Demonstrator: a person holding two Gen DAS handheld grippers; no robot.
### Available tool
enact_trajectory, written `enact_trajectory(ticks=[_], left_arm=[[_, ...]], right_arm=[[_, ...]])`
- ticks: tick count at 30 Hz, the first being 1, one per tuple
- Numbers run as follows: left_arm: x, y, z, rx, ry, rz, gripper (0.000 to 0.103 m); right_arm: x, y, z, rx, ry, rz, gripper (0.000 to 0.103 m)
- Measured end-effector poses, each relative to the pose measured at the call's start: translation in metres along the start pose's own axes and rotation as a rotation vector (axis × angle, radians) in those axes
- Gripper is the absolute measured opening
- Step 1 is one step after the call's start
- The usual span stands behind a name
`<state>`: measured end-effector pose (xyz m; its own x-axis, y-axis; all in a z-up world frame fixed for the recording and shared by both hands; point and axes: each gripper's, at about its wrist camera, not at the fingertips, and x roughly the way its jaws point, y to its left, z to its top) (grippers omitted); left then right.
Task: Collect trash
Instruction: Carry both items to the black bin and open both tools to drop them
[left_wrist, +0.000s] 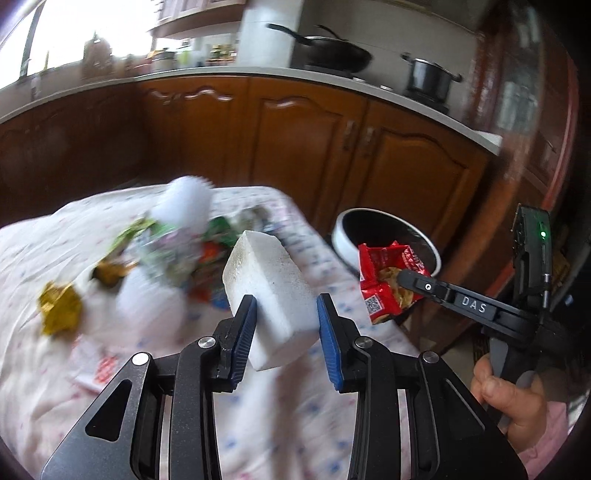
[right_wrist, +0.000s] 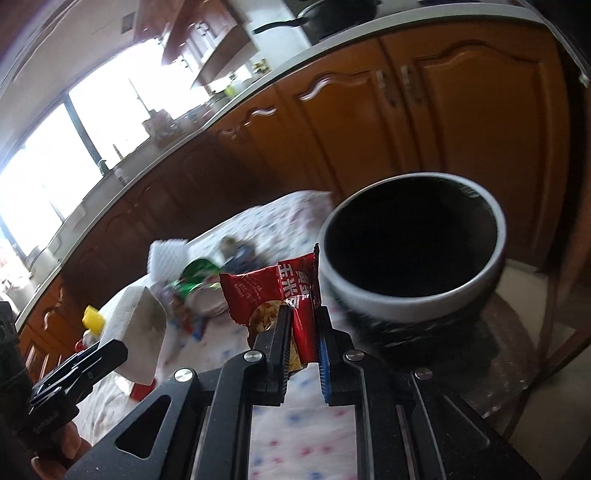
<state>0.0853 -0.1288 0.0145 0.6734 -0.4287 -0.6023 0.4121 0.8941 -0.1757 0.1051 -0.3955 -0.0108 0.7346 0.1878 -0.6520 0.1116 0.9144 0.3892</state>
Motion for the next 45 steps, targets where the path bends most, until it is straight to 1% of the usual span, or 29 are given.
enact_trajectory(ticks=[5,13,23,28,35,37,39,40,41,42,43,44,45], left_arm=[[0.028,-0.024,0.021,0.033,0.019,-0.066,0.032],[0.071,-0.053,0.044,0.052,0.068,-0.130,0.032],[0.108,-0.083,0.065,0.088,0.109,-0.175,0.032],[0.131,-0.093,0.074,0.085,0.152,-0.210,0.032],[0.160,-0.101,0.078,0.074,0.197,-0.231,0.033],[0.168,-0.104,0.077,0.078,0.214,-0.233,0.035],[0.174,-0.108,0.075,0.086,0.229,-0.225,0.041],[0.176,-0.110,0.074,0.091,0.238,-0.219,0.046],[0.175,-0.111,0.072,0.092,0.241,-0.216,0.049],[0.175,-0.111,0.071,0.090,0.242,-0.217,0.052],[0.174,-0.112,0.071,0.086,0.243,-0.220,0.057],[0.173,-0.111,0.070,0.080,0.241,-0.221,0.060],[0.172,-0.111,0.071,0.076,0.237,-0.221,0.060]], right_arm=[[-0.005,-0.023,0.021,0.014,-0.032,-0.051,0.013],[0.004,-0.050,0.040,0.025,-0.028,-0.106,0.013],[0.016,-0.074,0.057,0.034,-0.013,-0.156,0.015],[0.019,-0.086,0.068,0.029,-0.006,-0.174,0.017],[0.029,-0.094,0.077,0.023,0.017,-0.197,0.019],[0.031,-0.096,0.077,0.030,0.023,-0.199,0.025],[0.032,-0.098,0.078,0.045,0.026,-0.194,0.045],[0.033,-0.100,0.077,0.054,0.027,-0.189,0.049],[0.032,-0.101,0.076,0.061,0.028,-0.182,0.055],[0.031,-0.103,0.076,0.065,0.027,-0.181,0.055],[0.030,-0.103,0.075,0.071,0.024,-0.181,0.055],[0.029,-0.105,0.075,0.075,0.021,-0.179,0.055],[0.028,-0.105,0.075,0.080,0.016,-0.177,0.056]])
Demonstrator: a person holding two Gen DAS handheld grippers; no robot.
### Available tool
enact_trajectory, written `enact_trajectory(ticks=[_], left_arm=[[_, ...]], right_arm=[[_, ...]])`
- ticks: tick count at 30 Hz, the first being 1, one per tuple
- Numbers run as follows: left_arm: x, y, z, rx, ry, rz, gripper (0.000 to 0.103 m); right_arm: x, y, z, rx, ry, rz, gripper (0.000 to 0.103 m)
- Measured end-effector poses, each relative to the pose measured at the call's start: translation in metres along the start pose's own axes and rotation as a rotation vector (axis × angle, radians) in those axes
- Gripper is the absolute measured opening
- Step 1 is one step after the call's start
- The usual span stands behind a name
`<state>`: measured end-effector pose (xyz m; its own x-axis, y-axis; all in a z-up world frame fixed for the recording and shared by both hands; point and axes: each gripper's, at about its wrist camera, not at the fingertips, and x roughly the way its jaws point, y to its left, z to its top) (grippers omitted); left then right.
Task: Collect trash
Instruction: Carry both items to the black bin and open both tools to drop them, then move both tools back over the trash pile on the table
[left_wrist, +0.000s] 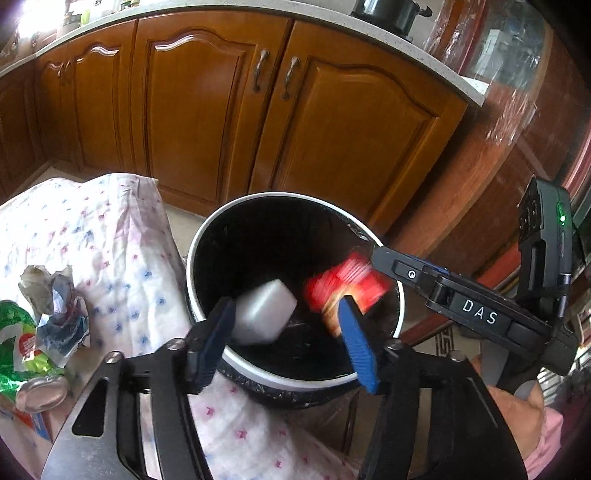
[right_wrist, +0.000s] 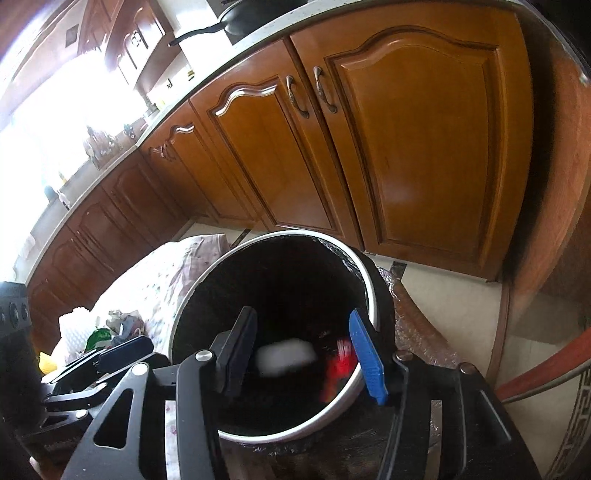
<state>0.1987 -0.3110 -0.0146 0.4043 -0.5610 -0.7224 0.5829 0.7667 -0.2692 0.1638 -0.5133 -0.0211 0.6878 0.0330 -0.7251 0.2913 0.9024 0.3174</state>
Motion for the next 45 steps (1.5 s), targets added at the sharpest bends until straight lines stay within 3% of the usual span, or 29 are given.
enact_trajectory(ticks=[2,8,10,33,45], left_arm=[[-0.006,0.001,-0.003,-0.008,-0.010,-0.003,0.064],[-0.028,0.014,-0.015,-0.066,-0.043,0.016,0.074],[-0.038,0.021,-0.024,-0.092,-0.057,0.034,0.074],[-0.154,0.110,-0.124,-0.295,-0.168,0.236,0.076],[-0.196,0.151,-0.157,-0.384,-0.200,0.328,0.076]], right_arm=[[-0.004,0.000,-0.001,0.010,-0.010,0.008,0.058],[-0.017,0.010,-0.013,0.026,-0.037,0.043,0.082],[-0.020,0.017,-0.020,0.027,-0.043,0.060,0.085],[-0.026,0.117,-0.101,-0.079,0.057,0.237,0.086],[-0.013,0.171,-0.119,-0.206,0.089,0.279,0.086]])
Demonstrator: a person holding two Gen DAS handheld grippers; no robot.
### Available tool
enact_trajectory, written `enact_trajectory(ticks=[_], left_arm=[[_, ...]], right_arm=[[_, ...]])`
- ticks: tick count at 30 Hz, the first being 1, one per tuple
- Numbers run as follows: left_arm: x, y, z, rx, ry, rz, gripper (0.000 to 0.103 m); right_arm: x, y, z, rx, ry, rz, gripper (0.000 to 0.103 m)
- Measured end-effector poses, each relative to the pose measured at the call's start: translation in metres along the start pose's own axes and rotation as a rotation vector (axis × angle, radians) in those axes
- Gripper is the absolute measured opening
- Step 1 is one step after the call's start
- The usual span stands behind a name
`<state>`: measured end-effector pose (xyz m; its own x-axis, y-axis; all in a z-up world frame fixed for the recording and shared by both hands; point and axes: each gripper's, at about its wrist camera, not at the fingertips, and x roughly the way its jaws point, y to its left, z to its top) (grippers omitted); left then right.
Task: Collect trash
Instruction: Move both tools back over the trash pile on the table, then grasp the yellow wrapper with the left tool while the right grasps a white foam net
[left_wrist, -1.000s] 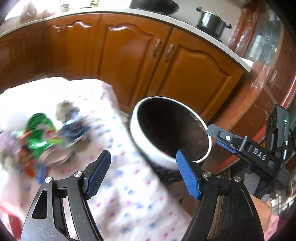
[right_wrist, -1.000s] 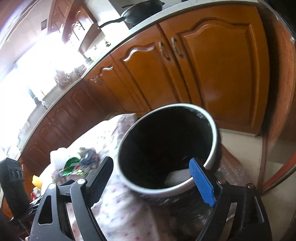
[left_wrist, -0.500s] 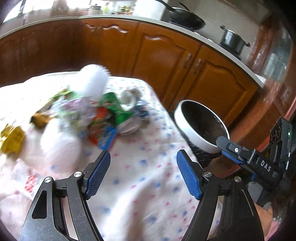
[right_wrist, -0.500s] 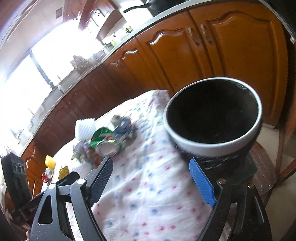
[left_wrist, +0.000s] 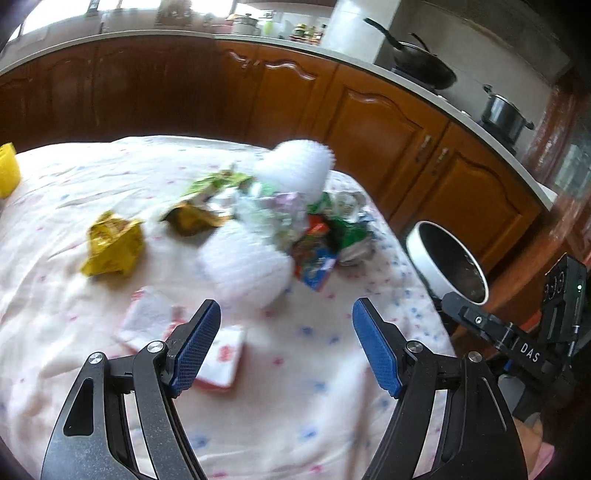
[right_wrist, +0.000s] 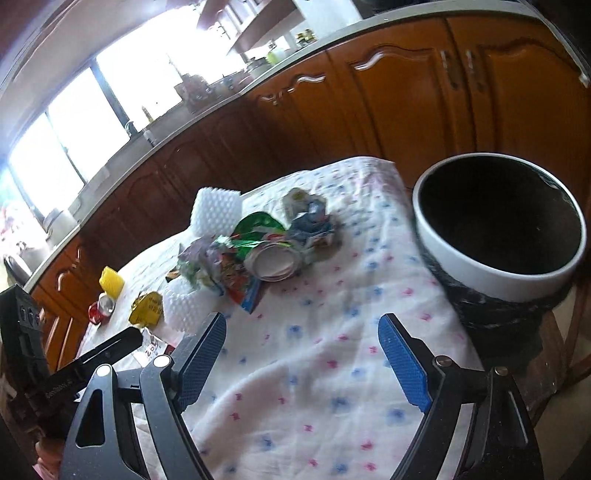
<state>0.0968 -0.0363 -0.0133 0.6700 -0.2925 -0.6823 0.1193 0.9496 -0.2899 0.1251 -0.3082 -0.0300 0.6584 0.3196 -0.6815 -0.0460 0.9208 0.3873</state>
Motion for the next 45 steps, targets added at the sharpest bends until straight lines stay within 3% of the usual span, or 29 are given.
enact_trajectory(ticks=[12,18,23,25,27,28,29,30,37,45], left_arm=[[-0.020,0.063,0.000,-0.083,-0.007,0.171,0.078],[-0.006,0.105,0.025,-0.109,0.002,0.213,0.078],[0.018,0.119,0.037,-0.075,0.023,0.230,0.078],[0.028,0.122,0.039,-0.064,0.038,0.220,0.078],[0.037,0.125,0.040,-0.059,0.057,0.211,0.070],[0.041,0.126,0.040,-0.062,0.068,0.198,0.058],[0.045,0.128,0.040,-0.067,0.084,0.177,0.039],[0.049,0.129,0.040,-0.074,0.095,0.158,0.035],[0.044,0.108,0.034,-0.069,0.091,0.070,0.024],[0.018,0.061,0.037,0.002,0.037,-0.010,0.023]], right_arm=[[0.034,0.048,-0.011,-0.069,0.087,0.135,0.082],[0.053,0.077,-0.009,-0.089,0.122,0.190,0.074],[0.081,0.098,-0.007,-0.090,0.163,0.222,0.069],[0.096,0.103,-0.006,-0.088,0.184,0.220,0.068],[0.107,0.104,-0.006,-0.072,0.209,0.226,0.050],[0.112,0.104,-0.006,-0.065,0.221,0.226,0.043],[0.115,0.104,-0.006,-0.063,0.228,0.221,0.029],[0.116,0.104,-0.007,-0.065,0.231,0.217,0.019],[0.083,0.090,-0.007,-0.085,0.182,0.218,0.016],[0.034,0.049,-0.012,-0.034,0.136,0.204,0.015]])
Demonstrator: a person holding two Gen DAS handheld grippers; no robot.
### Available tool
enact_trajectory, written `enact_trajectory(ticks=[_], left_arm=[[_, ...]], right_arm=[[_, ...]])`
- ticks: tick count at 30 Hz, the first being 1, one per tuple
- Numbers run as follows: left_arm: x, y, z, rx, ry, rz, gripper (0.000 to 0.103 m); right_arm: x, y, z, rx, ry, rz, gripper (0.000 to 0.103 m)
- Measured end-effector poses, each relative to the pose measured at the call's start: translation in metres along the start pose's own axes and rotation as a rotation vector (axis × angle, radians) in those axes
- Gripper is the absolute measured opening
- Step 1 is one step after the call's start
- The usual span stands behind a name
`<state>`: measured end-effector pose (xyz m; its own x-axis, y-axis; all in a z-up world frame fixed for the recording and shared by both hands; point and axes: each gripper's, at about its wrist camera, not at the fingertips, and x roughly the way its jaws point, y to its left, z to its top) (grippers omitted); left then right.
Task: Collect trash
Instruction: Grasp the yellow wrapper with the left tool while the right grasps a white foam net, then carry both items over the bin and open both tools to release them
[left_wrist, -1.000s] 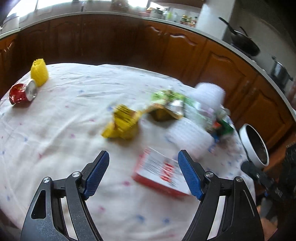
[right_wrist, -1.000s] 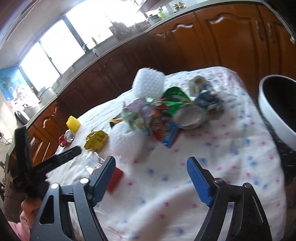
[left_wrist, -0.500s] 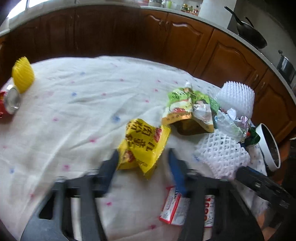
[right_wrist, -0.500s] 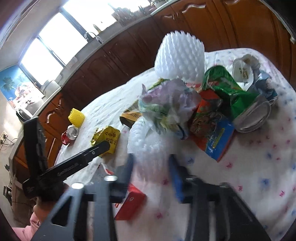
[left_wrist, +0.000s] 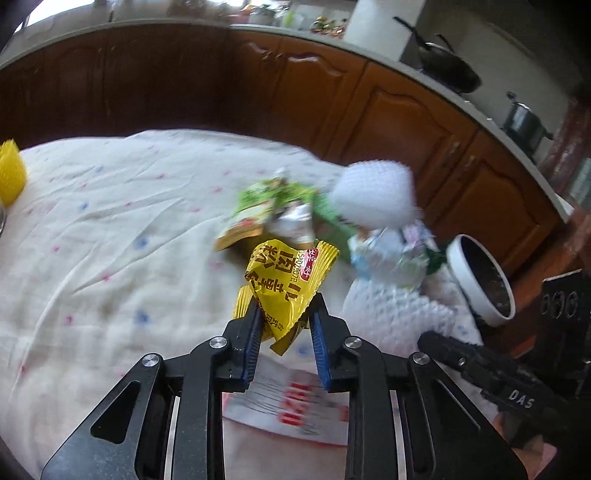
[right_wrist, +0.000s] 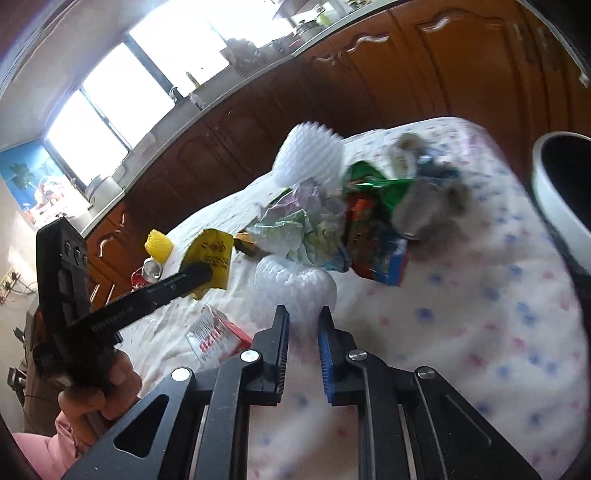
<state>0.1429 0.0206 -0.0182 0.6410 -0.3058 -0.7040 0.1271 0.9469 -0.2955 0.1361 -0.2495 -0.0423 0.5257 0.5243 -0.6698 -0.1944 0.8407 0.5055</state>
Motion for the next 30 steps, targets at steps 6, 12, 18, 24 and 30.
enact_trajectory(ticks=[6,12,18,24,30], left_arm=[[-0.006,-0.042,-0.004,0.054,0.010,-0.086,0.023],[-0.008,-0.084,-0.007,0.108,0.016,-0.147,0.023],[-0.005,-0.119,-0.008,0.159,0.028,-0.196,0.023],[0.005,-0.153,-0.006,0.196,0.043,-0.232,0.023],[0.019,-0.190,0.000,0.245,0.053,-0.262,0.023]], right_arm=[[-0.040,-0.027,-0.012,0.042,-0.043,-0.040,0.015],[-0.074,-0.057,-0.013,0.093,-0.104,-0.096,0.015],[-0.103,-0.082,-0.008,0.124,-0.172,-0.147,0.015],[-0.126,-0.107,0.003,0.149,-0.230,-0.191,0.015],[-0.144,-0.133,0.015,0.172,-0.269,-0.247,0.015]])
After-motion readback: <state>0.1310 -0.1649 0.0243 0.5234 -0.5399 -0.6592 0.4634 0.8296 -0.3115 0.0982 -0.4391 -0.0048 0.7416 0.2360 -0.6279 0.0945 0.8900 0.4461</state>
